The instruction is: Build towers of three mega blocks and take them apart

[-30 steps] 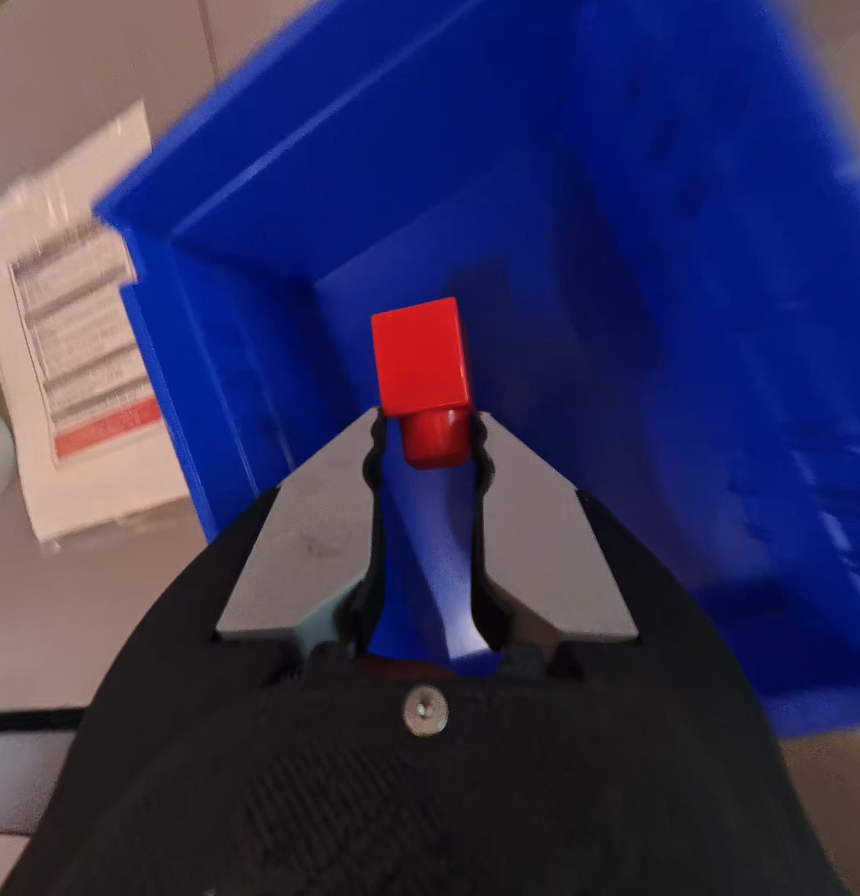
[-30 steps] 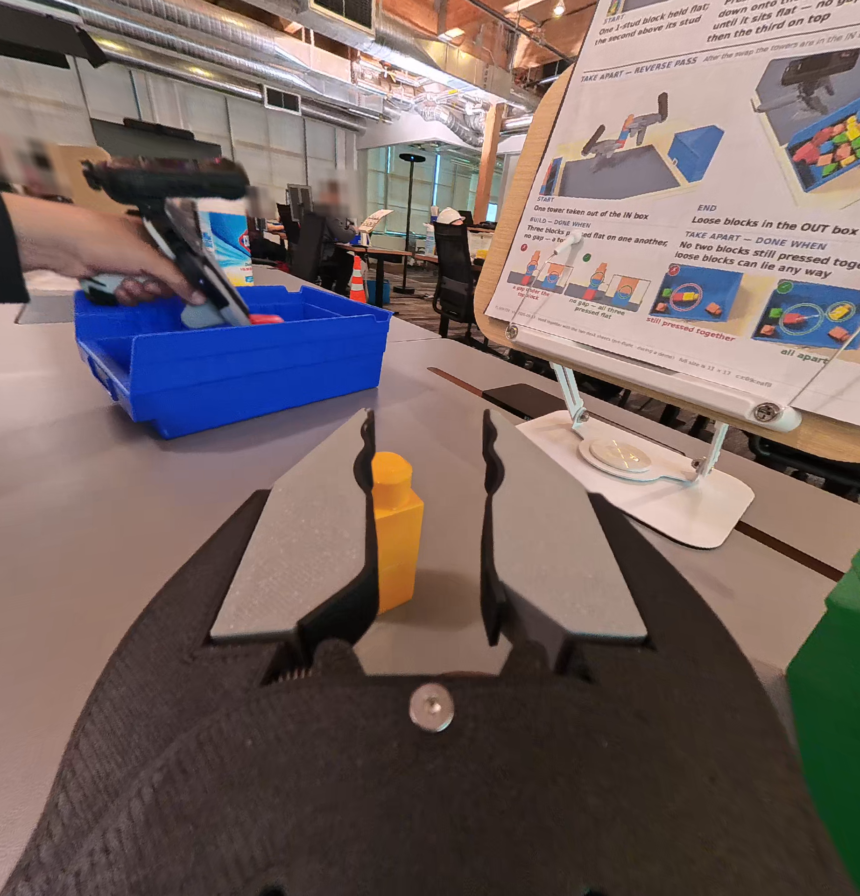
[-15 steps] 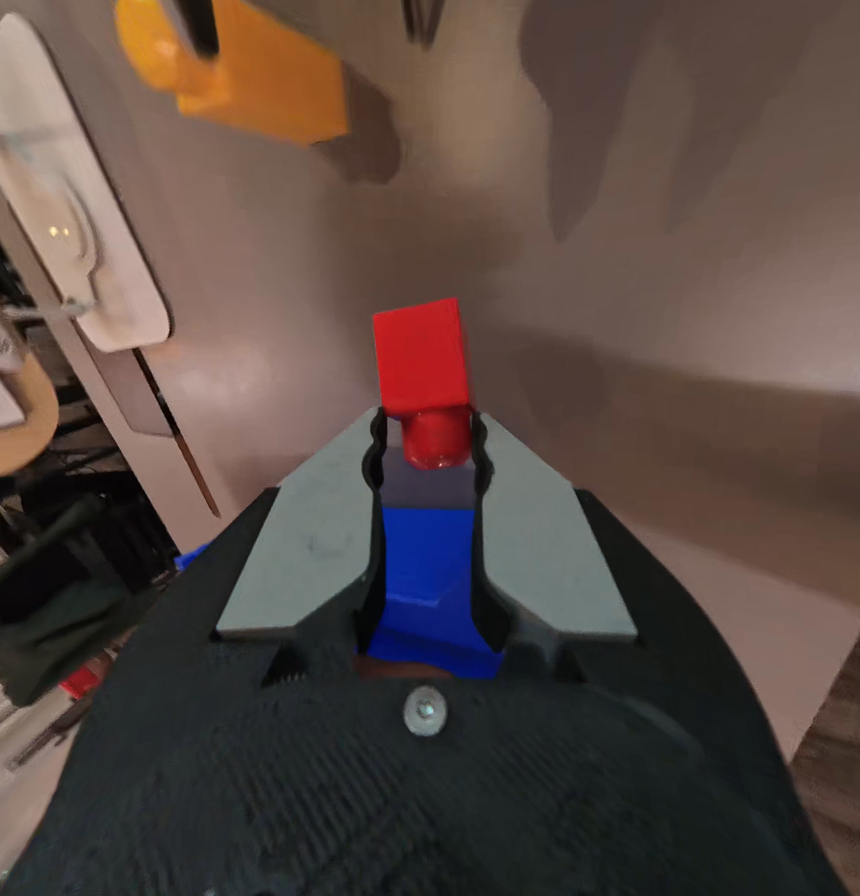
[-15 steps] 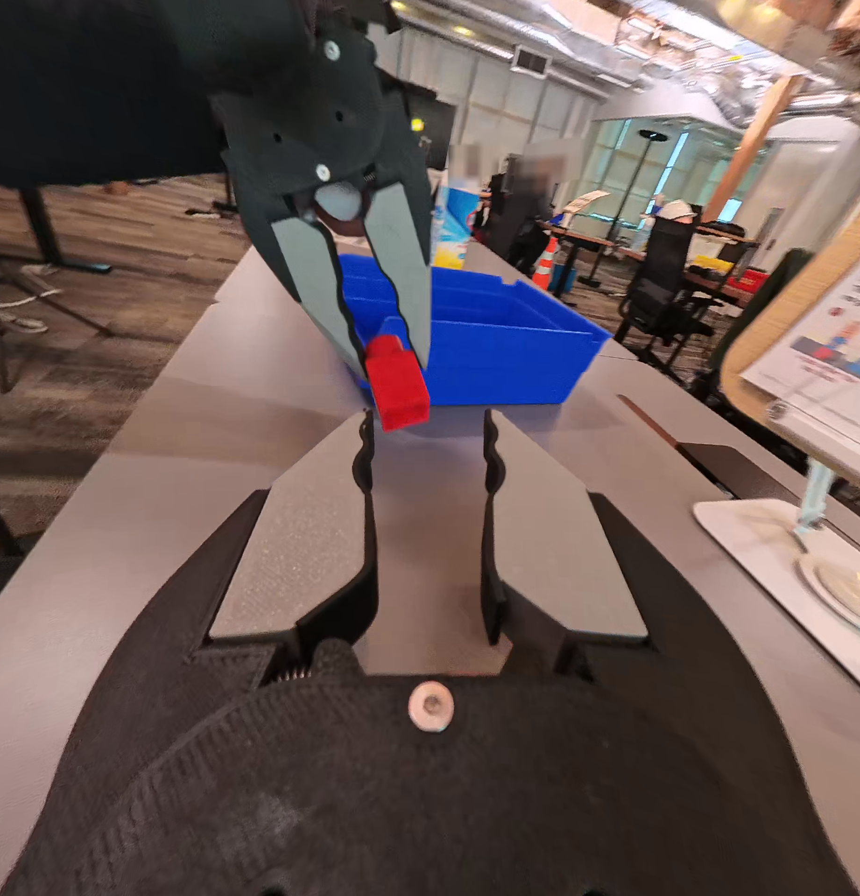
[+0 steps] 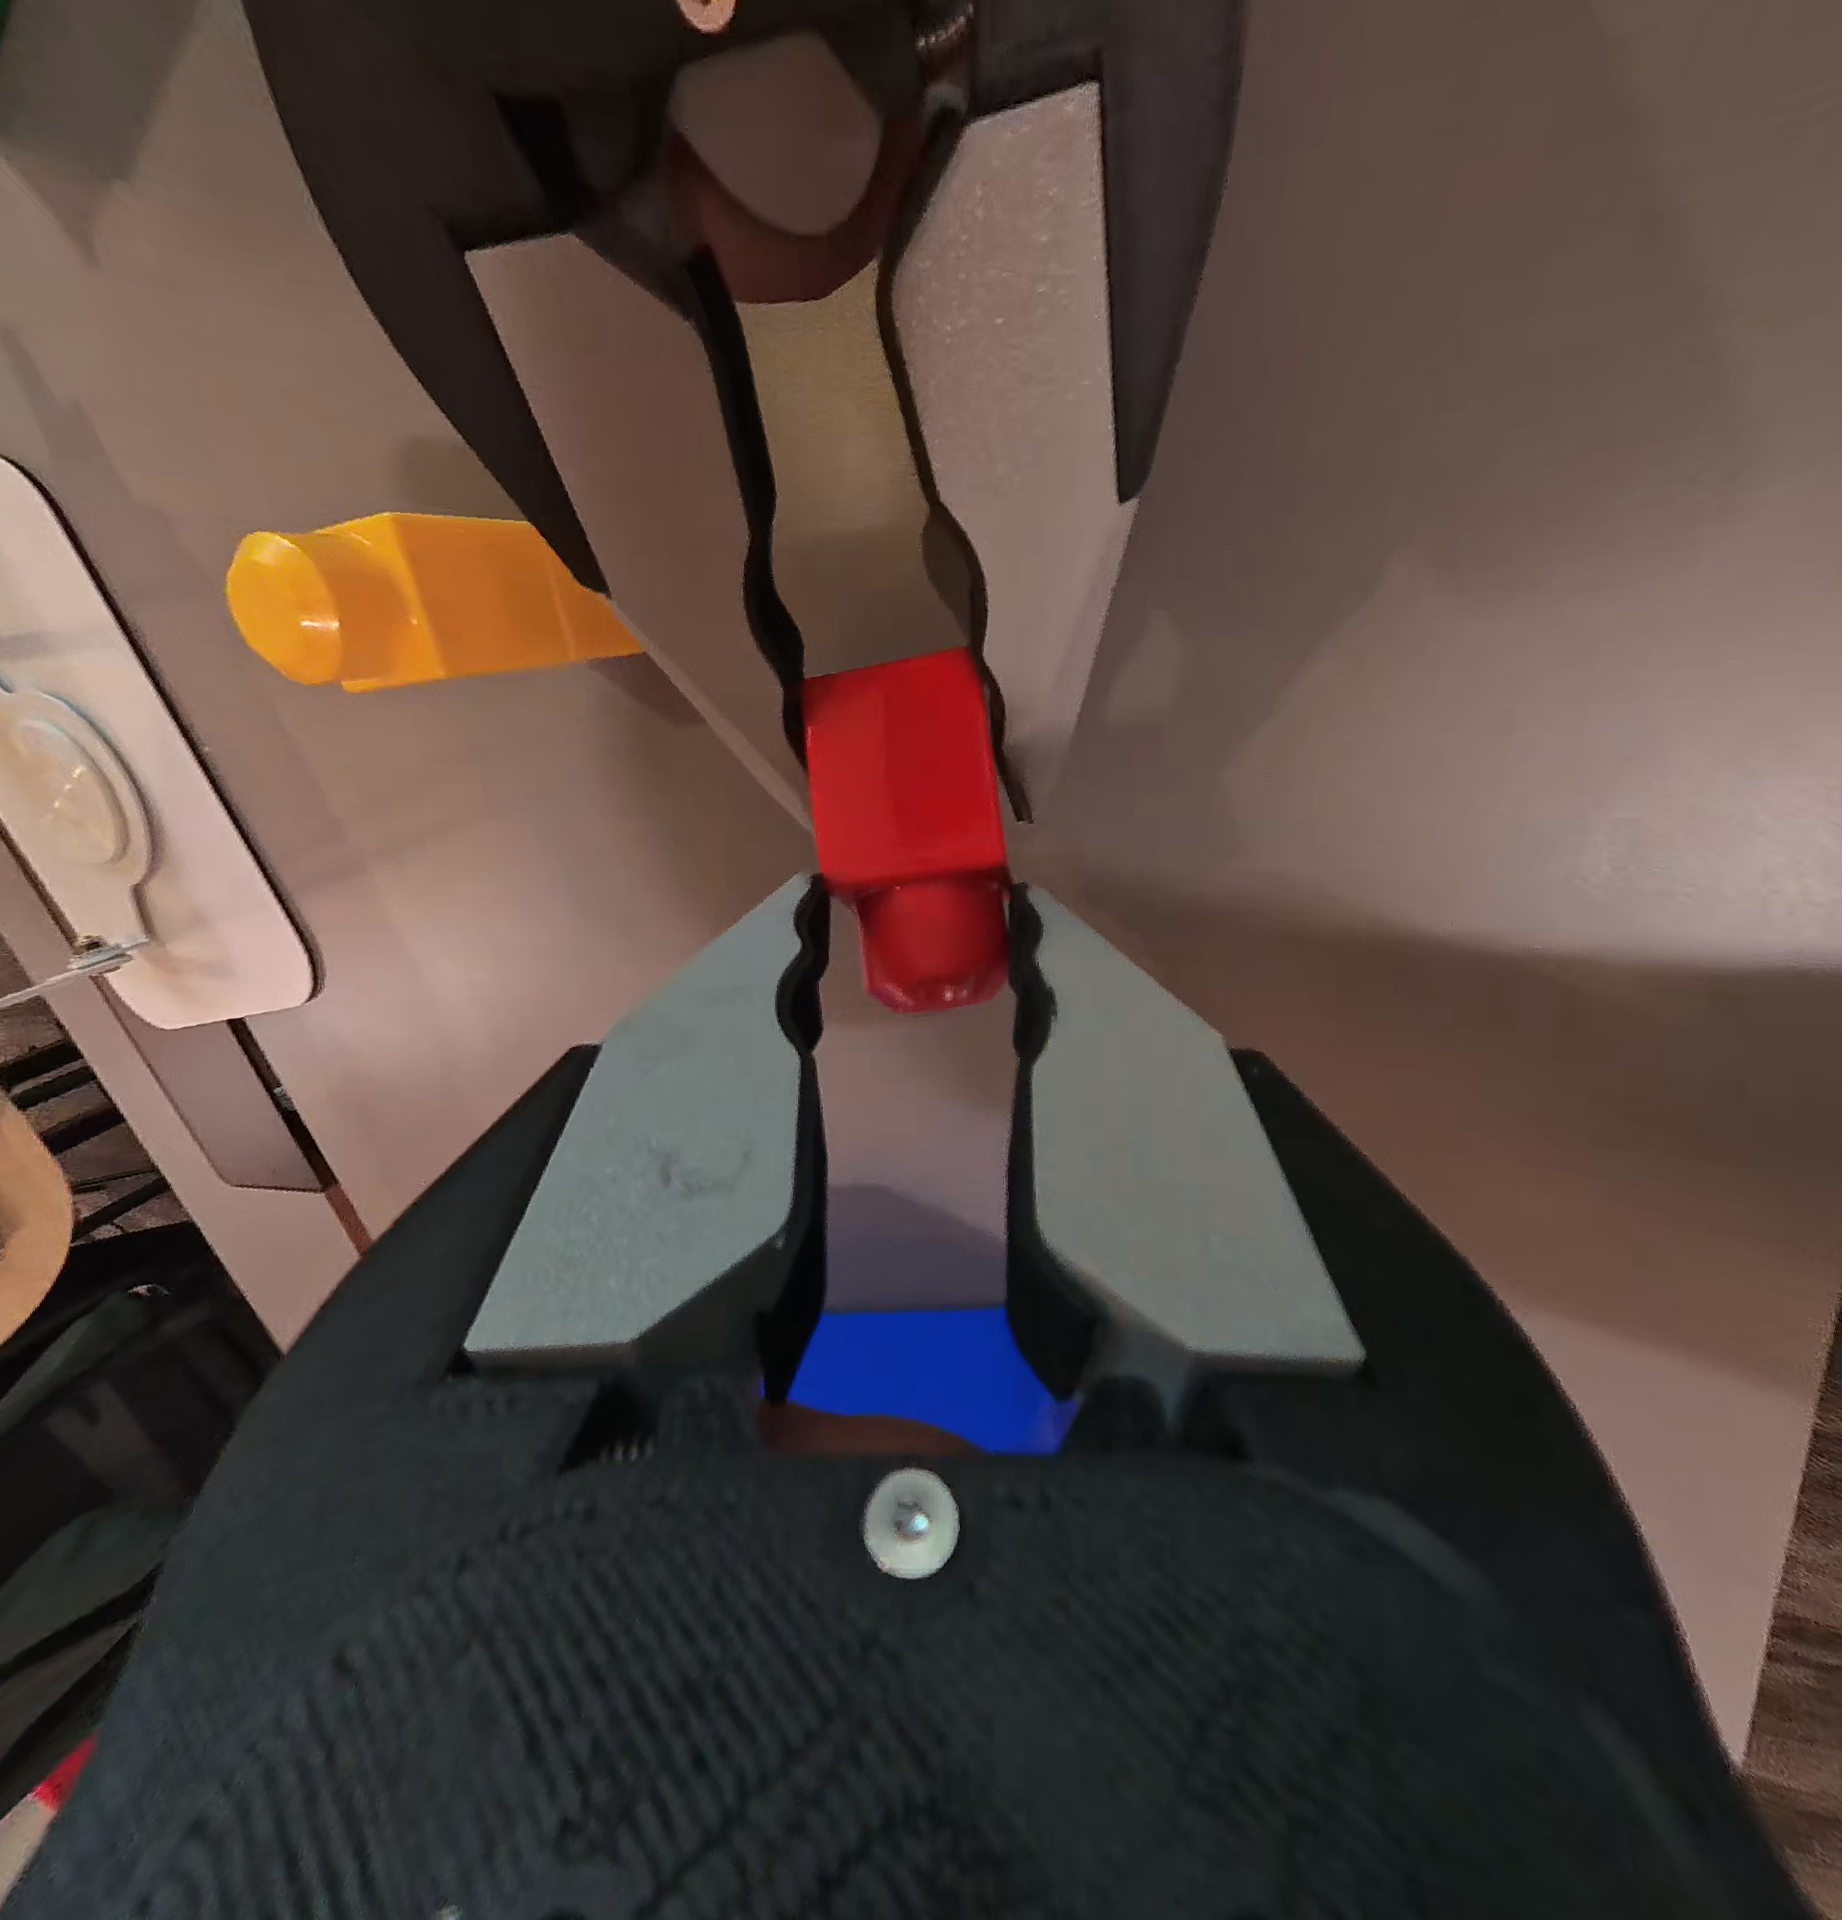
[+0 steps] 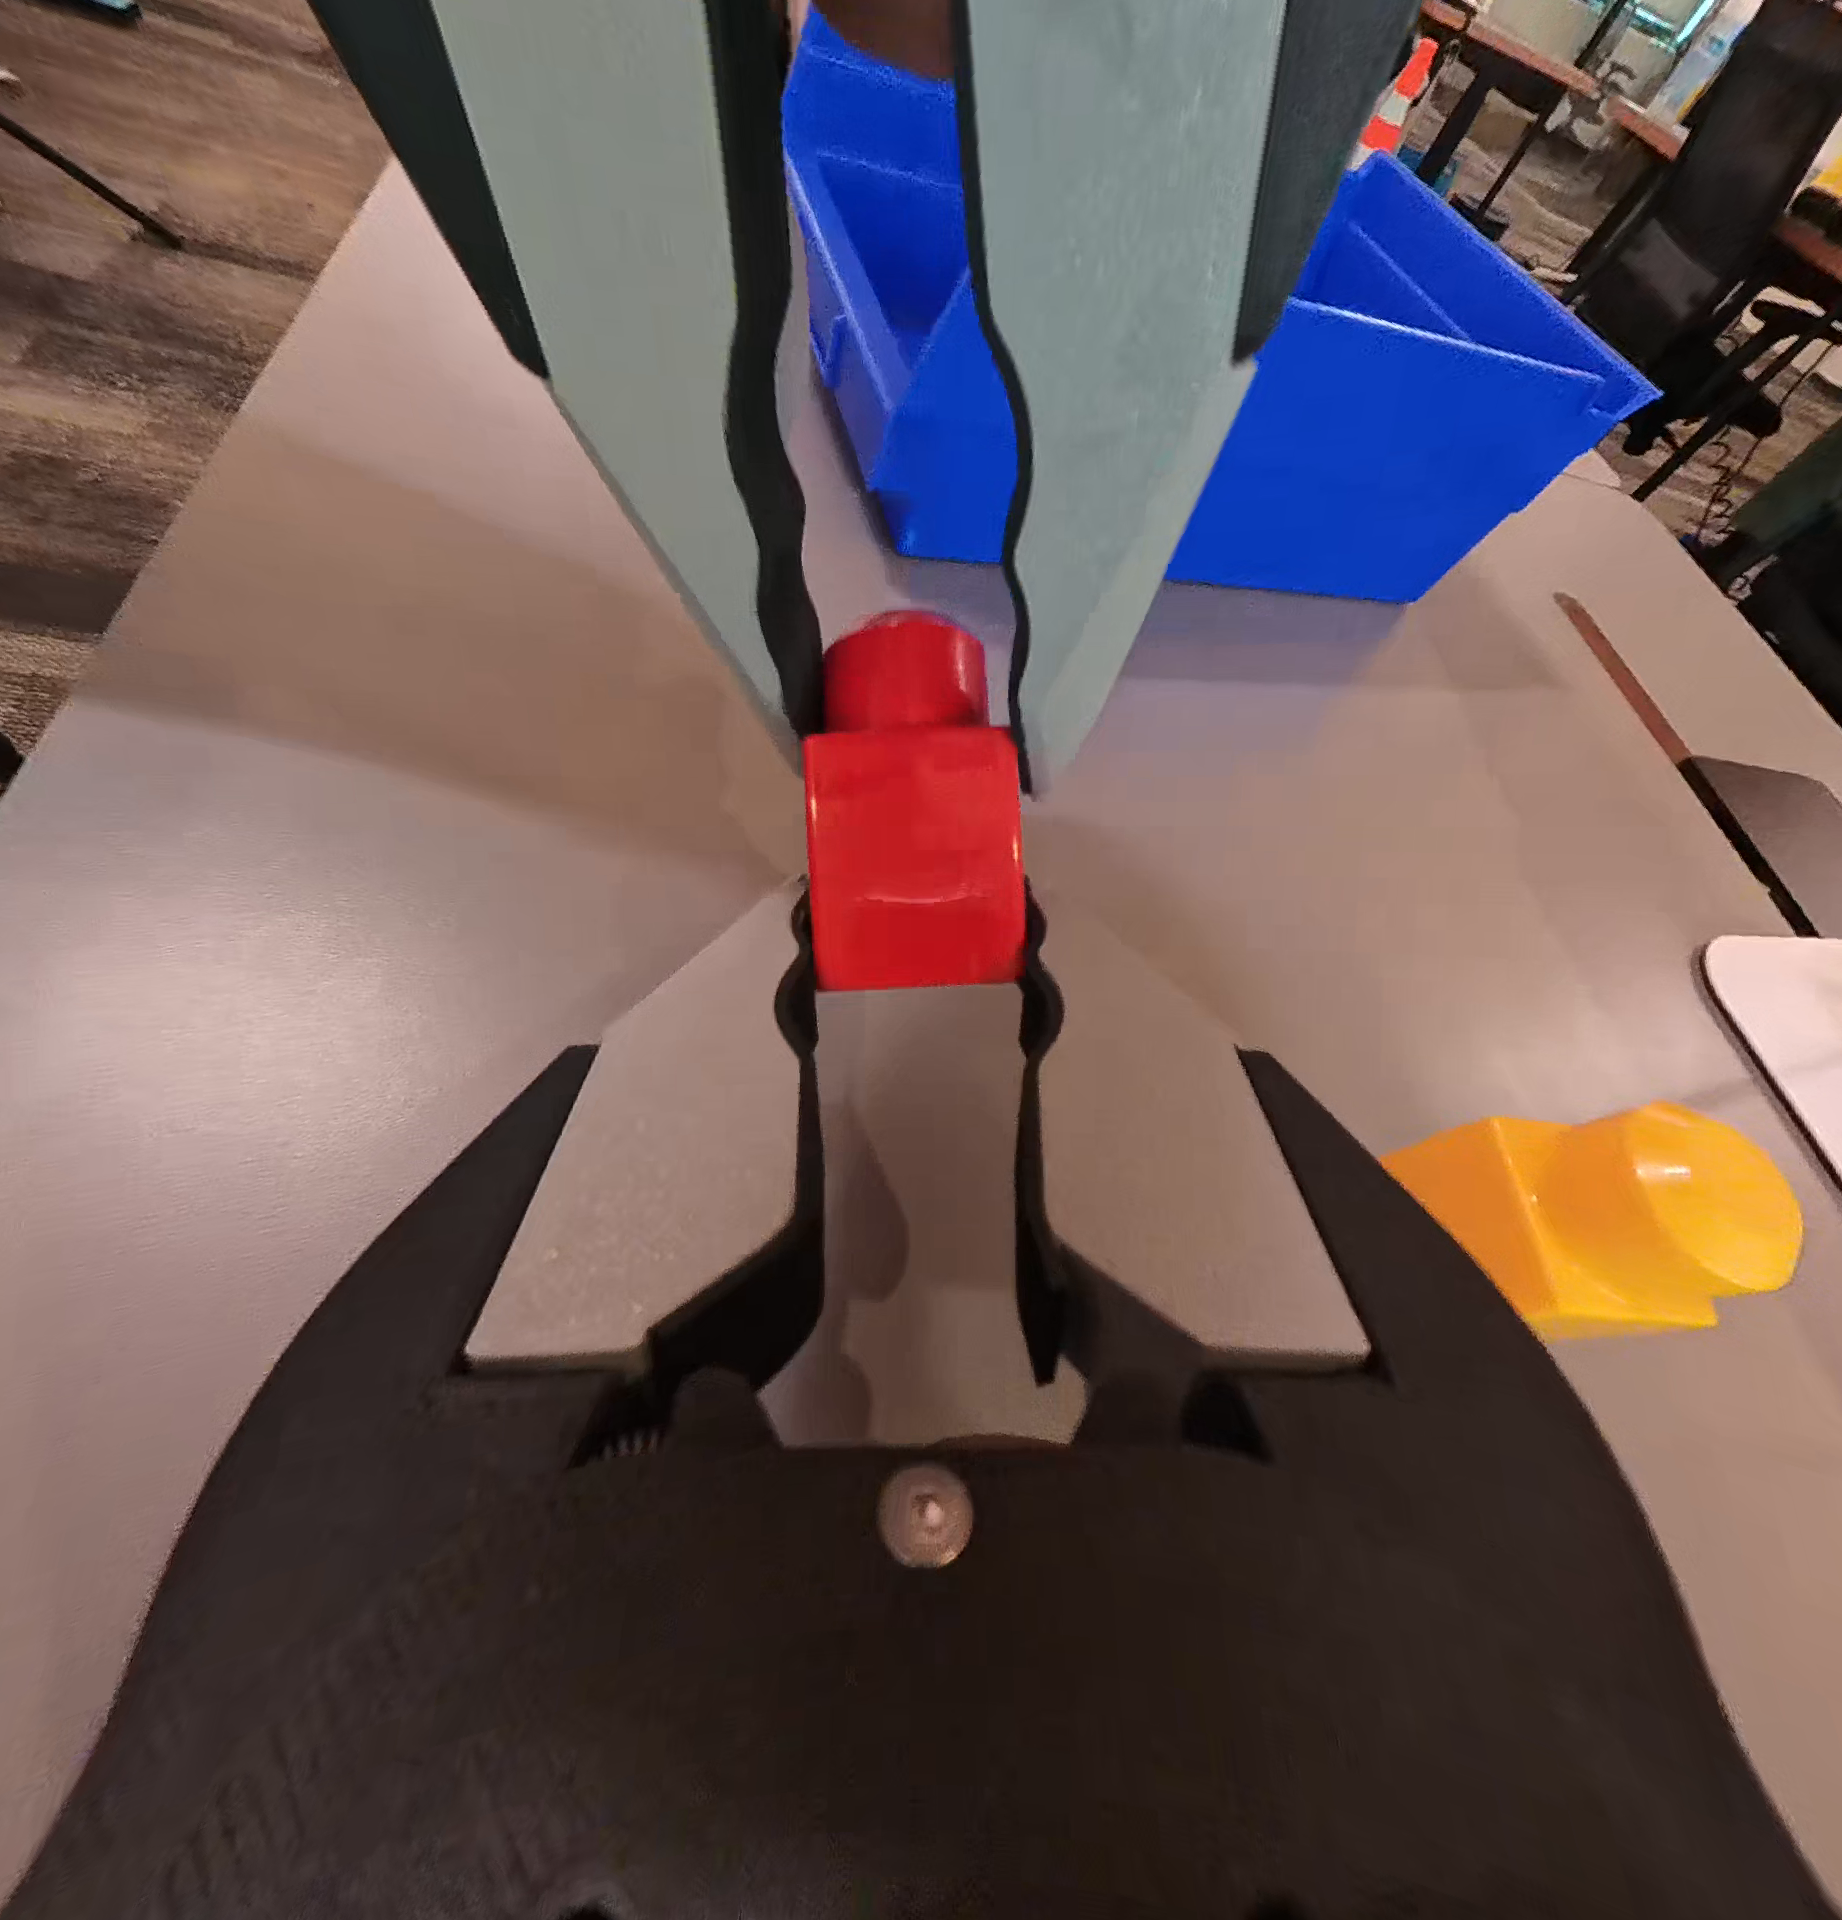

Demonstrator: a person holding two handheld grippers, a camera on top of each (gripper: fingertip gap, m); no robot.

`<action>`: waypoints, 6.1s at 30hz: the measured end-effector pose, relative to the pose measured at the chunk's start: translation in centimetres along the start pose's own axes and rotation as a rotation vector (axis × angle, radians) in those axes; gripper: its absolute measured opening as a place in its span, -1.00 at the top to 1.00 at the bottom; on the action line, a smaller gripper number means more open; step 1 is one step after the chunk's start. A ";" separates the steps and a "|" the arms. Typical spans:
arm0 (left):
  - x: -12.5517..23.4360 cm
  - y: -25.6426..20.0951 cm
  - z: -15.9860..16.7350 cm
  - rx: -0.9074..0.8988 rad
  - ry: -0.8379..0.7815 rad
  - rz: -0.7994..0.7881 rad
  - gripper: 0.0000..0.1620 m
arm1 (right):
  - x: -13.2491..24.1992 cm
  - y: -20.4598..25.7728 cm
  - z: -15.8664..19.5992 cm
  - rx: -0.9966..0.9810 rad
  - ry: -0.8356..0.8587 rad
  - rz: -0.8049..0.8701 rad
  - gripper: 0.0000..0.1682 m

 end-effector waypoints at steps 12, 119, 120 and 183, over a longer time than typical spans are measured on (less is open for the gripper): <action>-1.2 0.5 0.8 0.037 0.006 -0.024 0.64 | 0.5 -0.3 -0.3 0.022 -0.009 0.019 0.62; -11.0 8.1 -0.1 0.663 -0.665 0.008 0.11 | 11.9 -8.9 1.4 -0.455 -0.596 0.203 0.69; -11.4 8.5 -0.6 0.662 -0.655 0.028 0.09 | 11.8 -8.9 1.5 -0.448 -0.583 0.202 0.69; -9.3 4.9 -5.0 0.521 -0.888 0.184 0.55 | 8.8 -5.9 0.0 -0.136 -0.294 0.250 0.70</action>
Point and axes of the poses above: each gripper's, where its closed fingertips meet, x back along the fingers, z out of its underside, y = z × x across the jaws, the point moved 8 cm from there along x, back along the fingers, and after that the axes turned 10 degrees about x, right-handed, at the moved point
